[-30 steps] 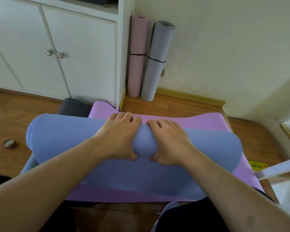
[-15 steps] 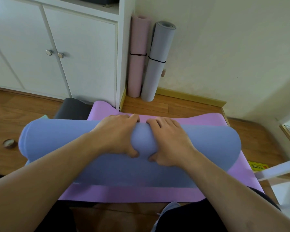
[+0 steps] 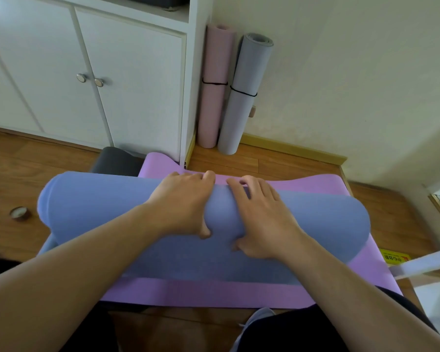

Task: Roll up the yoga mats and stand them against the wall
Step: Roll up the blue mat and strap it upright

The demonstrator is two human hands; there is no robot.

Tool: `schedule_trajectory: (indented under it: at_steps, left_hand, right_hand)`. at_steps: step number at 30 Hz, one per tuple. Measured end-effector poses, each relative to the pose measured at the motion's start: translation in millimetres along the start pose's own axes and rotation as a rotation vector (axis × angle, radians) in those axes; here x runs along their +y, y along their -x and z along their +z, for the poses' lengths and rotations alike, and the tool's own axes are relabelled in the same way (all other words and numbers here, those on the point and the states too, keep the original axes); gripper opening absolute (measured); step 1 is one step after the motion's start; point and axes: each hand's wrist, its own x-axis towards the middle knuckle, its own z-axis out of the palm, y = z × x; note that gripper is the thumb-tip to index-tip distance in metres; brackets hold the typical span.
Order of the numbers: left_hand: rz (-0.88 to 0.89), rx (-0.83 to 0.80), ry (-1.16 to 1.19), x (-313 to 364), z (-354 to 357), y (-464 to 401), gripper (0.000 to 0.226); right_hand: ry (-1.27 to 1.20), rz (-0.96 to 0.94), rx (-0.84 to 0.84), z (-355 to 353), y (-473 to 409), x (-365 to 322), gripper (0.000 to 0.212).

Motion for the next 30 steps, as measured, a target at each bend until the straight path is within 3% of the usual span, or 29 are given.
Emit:
schedule_trajectory:
  at_steps: [5, 8, 10, 13, 19, 23, 28, 30]
  left_hand:
    - [-0.023, -0.146, 0.088, -3.7, 0.6, 3.7, 0.093]
    - [0.005, -0.053, -0.033, 0.2, 6.7, 6.5, 0.108]
    - [0.021, 0.005, -0.164, 7.6, 11.6, 7.3, 0.120]
    - [0.016, 0.061, -0.215, 14.4, 17.9, 4.0, 0.109]
    - [-0.029, 0.010, 0.035, 1.2, 3.0, -0.2, 0.099]
    - [-0.033, -0.066, 0.076, -0.3, 2.4, 2.6, 0.096]
    - [0.000, 0.063, -0.134, 9.6, 10.5, 11.1, 0.136]
    - [0.002, 0.054, -0.215, 13.5, 14.6, 11.8, 0.138]
  right_hand:
    - [0.057, -0.040, -0.021, -1.5, -4.3, -1.6, 0.110]
    - [0.030, -0.030, -0.003, -4.8, -7.6, 0.9, 0.100]
    - [-0.015, 0.014, -0.015, -7.9, -9.3, 4.8, 0.104]
    - [-0.075, 0.050, -0.022, -7.5, -9.0, 5.6, 0.110]
    - [0.043, -0.037, -0.008, 2.8, -1.6, 0.9, 0.137]
    - [0.068, -0.054, 0.031, 2.4, -7.5, 1.7, 0.111]
    - [-0.014, -0.022, 0.040, -0.6, -10.5, 4.4, 0.104]
    - [-0.076, 0.013, 0.002, -2.9, -11.2, 4.5, 0.107]
